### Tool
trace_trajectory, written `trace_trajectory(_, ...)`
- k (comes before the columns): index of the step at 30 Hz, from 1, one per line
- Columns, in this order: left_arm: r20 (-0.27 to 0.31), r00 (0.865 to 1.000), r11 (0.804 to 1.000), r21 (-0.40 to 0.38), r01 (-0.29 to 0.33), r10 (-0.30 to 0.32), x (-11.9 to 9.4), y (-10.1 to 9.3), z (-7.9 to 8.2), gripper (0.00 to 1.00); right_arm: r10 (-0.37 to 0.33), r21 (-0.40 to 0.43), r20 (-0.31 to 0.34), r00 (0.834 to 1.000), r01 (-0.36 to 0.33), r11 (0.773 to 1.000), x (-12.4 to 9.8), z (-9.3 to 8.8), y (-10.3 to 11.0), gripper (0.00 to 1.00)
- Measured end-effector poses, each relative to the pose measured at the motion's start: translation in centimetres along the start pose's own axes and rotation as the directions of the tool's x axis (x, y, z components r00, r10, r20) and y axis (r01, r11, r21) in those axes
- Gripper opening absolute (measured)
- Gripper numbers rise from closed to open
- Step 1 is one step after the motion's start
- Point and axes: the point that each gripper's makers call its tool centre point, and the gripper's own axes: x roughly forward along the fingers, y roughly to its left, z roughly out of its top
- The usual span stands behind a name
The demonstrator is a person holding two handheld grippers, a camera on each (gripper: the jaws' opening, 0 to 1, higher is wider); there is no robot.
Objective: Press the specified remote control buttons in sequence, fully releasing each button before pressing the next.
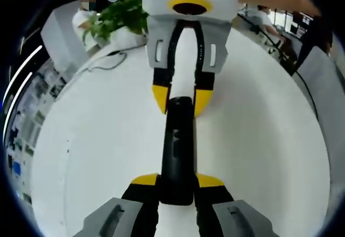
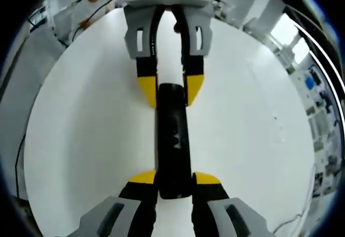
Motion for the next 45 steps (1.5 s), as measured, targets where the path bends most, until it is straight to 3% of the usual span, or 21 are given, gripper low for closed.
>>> trace_trajectory(15, -0.020, 1.000, 1.000, -0.020, -0.020, 0.019, -0.4, -0.3, -0.1, 0.26, -0.041, 0.086, 0.063, 0.997, 0.036, 0.996, -0.7, -0.4, -0.3, 0.26)
trace_trajectory(26, 0.029, 0.997, 0.994, -0.089, -0.070, 0.073, -2.1, 0.1, 0.9, 0.27, -0.090, 0.158, 0.113, 0.990, 0.071, 0.985, -1.9, -0.9, -0.7, 0.27)
trace_trajectory(33, 0.110, 0.985, 0.975, -0.194, -0.107, 0.130, -3.1, -0.5, 1.2, 0.28, -0.130, 0.251, 0.173, 0.976, 0.084, 0.964, -2.9, -0.7, 0.1, 0.28)
trace_trajectory(38, 0.119, 0.980, 0.966, -0.220, -0.133, 0.162, -4.1, -1.1, 0.9, 0.28, -0.162, 0.286, 0.197, 0.967, 0.101, 0.953, -3.6, -0.8, 0.6, 0.30)
trace_trajectory(42, 0.183, 0.962, 0.944, -0.297, -0.143, 0.203, -5.4, -1.6, 1.8, 0.30, -0.194, 0.333, 0.232, 0.953, 0.110, 0.936, -4.5, 0.0, 1.3, 0.32)
trace_trajectory(45, 0.191, 0.956, 0.929, -0.339, -0.149, 0.223, -6.3, -2.4, 2.2, 0.31, -0.210, 0.341, 0.236, 0.949, 0.121, 0.932, -5.3, 0.1, 1.8, 0.34)
